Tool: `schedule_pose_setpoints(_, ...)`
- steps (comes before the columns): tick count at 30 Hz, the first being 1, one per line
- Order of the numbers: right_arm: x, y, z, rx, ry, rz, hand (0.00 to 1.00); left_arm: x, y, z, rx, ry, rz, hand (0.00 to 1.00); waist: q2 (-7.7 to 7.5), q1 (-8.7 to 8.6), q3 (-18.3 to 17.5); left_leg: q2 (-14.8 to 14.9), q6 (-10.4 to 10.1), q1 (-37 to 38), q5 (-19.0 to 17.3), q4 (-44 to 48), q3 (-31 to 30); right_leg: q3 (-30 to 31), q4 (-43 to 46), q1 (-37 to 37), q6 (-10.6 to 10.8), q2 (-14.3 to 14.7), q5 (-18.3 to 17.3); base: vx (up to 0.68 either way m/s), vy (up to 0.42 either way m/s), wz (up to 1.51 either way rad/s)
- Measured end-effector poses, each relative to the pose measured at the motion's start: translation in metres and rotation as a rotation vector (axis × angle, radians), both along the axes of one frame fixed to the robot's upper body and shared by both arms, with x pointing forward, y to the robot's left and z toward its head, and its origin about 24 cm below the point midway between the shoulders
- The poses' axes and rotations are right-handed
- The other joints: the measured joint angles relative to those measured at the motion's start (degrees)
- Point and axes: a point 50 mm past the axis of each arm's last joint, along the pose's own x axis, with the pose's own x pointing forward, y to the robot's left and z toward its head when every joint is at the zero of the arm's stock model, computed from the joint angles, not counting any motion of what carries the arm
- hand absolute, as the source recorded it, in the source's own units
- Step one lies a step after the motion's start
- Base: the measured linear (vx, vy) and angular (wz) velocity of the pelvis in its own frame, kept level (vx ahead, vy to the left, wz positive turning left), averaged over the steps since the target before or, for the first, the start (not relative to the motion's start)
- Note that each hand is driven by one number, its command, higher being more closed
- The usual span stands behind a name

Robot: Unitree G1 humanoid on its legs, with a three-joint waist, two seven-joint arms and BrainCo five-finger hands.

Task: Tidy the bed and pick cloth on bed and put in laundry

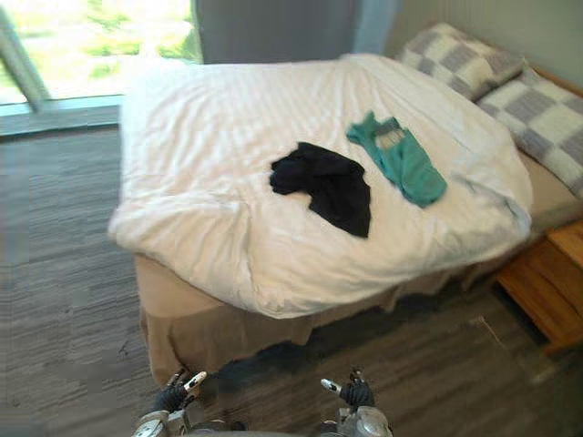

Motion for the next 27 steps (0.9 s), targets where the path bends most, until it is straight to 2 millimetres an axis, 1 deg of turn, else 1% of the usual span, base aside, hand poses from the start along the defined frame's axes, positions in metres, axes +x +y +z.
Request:
schedule_pose_setpoints(1,0.000,-0.001,0.000,0.000,0.002,-0.005,0.00,0.001,0.002,0.000,0.004,0.001,-0.003,0.00,-0.69,-0.09,-0.1,-0.7,-0.4,-0.6,0.6,-0.4,-1.7,2.3,-4.7,-0.3,0.4,0.1,1.4,0.08,-0.316,1.85)
schedule_pose_setpoints(2,0.000,0.002,-0.001,0.015,0.000,-0.018,0.00,0.002,0.011,0.002,0.028,-0.004,-0.003,0.00,-3.65,0.00,-0.4,-3.6,-1.6,-2.3,1.6,-0.7,-4.4,6.7,-13.1,-0.7,0.1,-0.7,5.8,0.08,-0.330,1.57)
schedule_pose_setpoints(3,0.002,0.004,-0.002,0.027,0.007,-0.020,0.00,0.001,0.015,0.001,0.033,0.015,0.008,0.00,-4.73,-0.24,-0.4,-4.4,-3.0,-2.4,3.2,-1.6,-7.2,6.2,-13.1,-1.3,-0.1,-1.4,6.4,0.09,-0.309,1.33)
schedule_pose_setpoints(4,0.001,0.003,-0.002,0.027,0.009,-0.026,0.00,0.000,0.013,0.001,0.022,0.013,0.014,0.00,-4.54,0.33,-1.1,-4.3,-3.8,-2.8,4.0,-2.4,-6.8,6.3,-13.9,-1.6,0.1,-1.2,6.2,0.12,-0.237,0.79)
schedule_pose_setpoints(5,0.004,-0.001,-0.001,0.020,0.001,-0.025,0.00,-0.005,0.010,-0.001,-0.009,0.017,0.081,0.00,-3.01,0.87,-1.0,-3.1,-4.2,-2.5,5.3,-4.7,-6.7,5.7,-14.3,-1.3,-0.6,0.2,6.4,0.13,-0.141,0.29)
schedule_pose_setpoints(6,0.013,0.002,0.002,0.022,-0.021,0.010,0.00,-0.011,0.010,-0.003,-0.019,0.026,0.117,0.00,-1.80,0.87,-1.1,-2.2,-4.7,-2.5,6.1,-5.9,-7.1,5.2,-14.8,-1.1,-1.2,1.3,7.0,0.15,-0.173,0.23)
schedule_pose_setpoints(7,0.018,0.007,0.004,0.026,-0.033,0.045,0.00,-0.015,0.007,-0.004,-0.029,0.038,0.129,0.00,-1.29,0.76,-1.3,-1.5,-5.0,-2.5,6.2,-6.2,-7.5,4.9,-15.5,-0.7,-1.1,2.3,7.4,0.13,-0.148,0.18)
schedule_pose_setpoints(8,0.020,0.011,0.004,0.032,-0.043,0.071,0.00,-0.015,0.004,-0.005,-0.037,0.039,0.131,0.00,-1.11,0.52,-1.4,-1.0,-5.2,-2.2,6.2,-6.3,-8.0,5.0,-15.8,0.0,-1.0,2.9,7.6,0.16,-0.129,0.17)
schedule_pose_setpoints(9,0.021,0.013,0.004,0.039,-0.048,0.084,0.00,-0.015,0.004,-0.005,-0.034,0.036,0.125,0.00,-1.09,0.62,-1.4,-0.5,-5.5,-1.4,6.1,-6.6,-8.0,5.1,-16.1,0.6,-1.1,3.4,7.7,0.16,-0.088,0.13)
schedule_pose_setpoints(10,0.021,0.023,0.004,0.064,-0.051,0.122,0.00,-0.016,0.006,-0.004,-0.031,0.031,0.137,0.00,-1.05,0.91,-1.4,0.2,-5.8,-0.1,5.9,-7.1,-8.1,5.7,-17.0,2.3,-1.2,4.0,8.0,0.14,-0.065,0.01)
schedule_pose_setpoints(12,0.021,0.030,0.004,0.077,-0.059,0.163,0.00,-0.017,0.006,-0.005,-0.029,0.033,0.139,0.00,-1.78,1.07,-1.9,0.4,-5.9,1.0,6.0,-8.3,-8.1,6.1,-18.0,3.2,-1.3,4.2,8.0,0.09,-0.020,-0.03)
schedule_pose_setpoints(15,0.019,0.029,0.003,0.084,-0.050,0.170,0.00,-0.017,0.008,-0.004,-0.007,0.037,0.115,0.00,-2.16,1.00,-2.3,-0.5,-5.7,1.2,6.2,-8.6,-8.0,6.2,-19.3,3.6,-1.8,3.8,8.5,0.05,0.018,0.00)
schedule_pose_setpoints(16,0.015,0.029,0.001,0.086,-0.030,0.173,0.00,-0.017,0.009,-0.004,-0.006,0.040,0.113,0.00,-2.16,0.69,-2.3,-1.0,-5.4,1.4,6.4,-8.9,-8.0,6.2,-19.6,3.8,-1.7,3.4,8.6,0.00,0.041,0.05)
schedule_pose_setpoints(18,0.008,0.030,-0.002,0.097,0.000,0.183,0.00,-0.017,0.009,-0.004,0.004,0.041,0.093,0.00,-2.14,0.58,-2.4,-1.7,-4.8,1.5,6.9,-9.7,-8.0,6.2,-20.2,3.9,-1.7,2.7,8.6,-0.01,0.047,0.05)
schedule_pose_setpoints(20,0.003,0.030,-0.004,0.104,0.024,0.182,0.00,-0.016,0.009,-0.004,0.012,0.038,0.077,0.00,-2.19,0.34,-2.4,-2.5,-4.7,1.1,7.0,-9.3,-7.8,6.2,-20.7,4.0,-1.6,2.0,8.6,-0.04,0.038,0.03)
schedule_pose_setpoints(22,0.001,0.029,-0.005,0.108,0.033,0.176,0.00,-0.015,0.009,-0.003,0.013,0.031,0.076,0.00,-2.31,0.00,-2.4,-2.9,-4.5,-0.7,6.1,-6.0,-8.0,5.7,-20.7,4.2,-1.6,1.2,8.6,-0.07,0.023,0.18)
schedule_pose_setpoints(24,0.000,0.025,-0.006,0.113,0.048,0.149,0.00,-0.014,0.010,-0.003,0.015,0.018,0.078,0.00,-2.25,-0.49,-2.2,-3.3,-4.5,-4.7,3.8,1.3,-8.0,4.5,-20.7,4.5,-1.5,0.8,8.6,-0.10,0.016,0.31)
schedule_pose_setpoints(25,-0.002,0.023,-0.006,0.113,0.055,0.144,0.00,-0.013,0.009,-0.002,0.014,0.015,0.077,0.00,-2.16,-0.62,-2.2,-3.3,-4.5,-5.0,3.5,2.1,-7.8,4.2,-20.6,4.7,-1.5,0.8,8.6,-0.13,0.004,0.28)
schedule_pose_setpoints(26,-0.004,0.019,-0.007,0.109,0.069,0.132,0.00,-0.014,0.009,-0.003,0.014,0.017,0.069,0.00,-1.64,-0.70,-2.3,-2.7,-4.0,-5.3,2.8,1.6,-7.0,3.6,-20.5,4.8,-1.5,0.9,8.5,-0.14,0.014,0.13)
schedule_pose_setpoints(27,-0.007,0.017,-0.008,0.111,0.079,0.115,0.00,-0.014,0.008,-0.003,0.013,0.017,0.069,0.00,-1.52,-0.71,-2.5,-1.9,-3.8,-4.5,2.3,0.2,-4.7,3.6,-20.3,4.8,-1.5,0.8,8.6,-0.13,0.010,0.07)
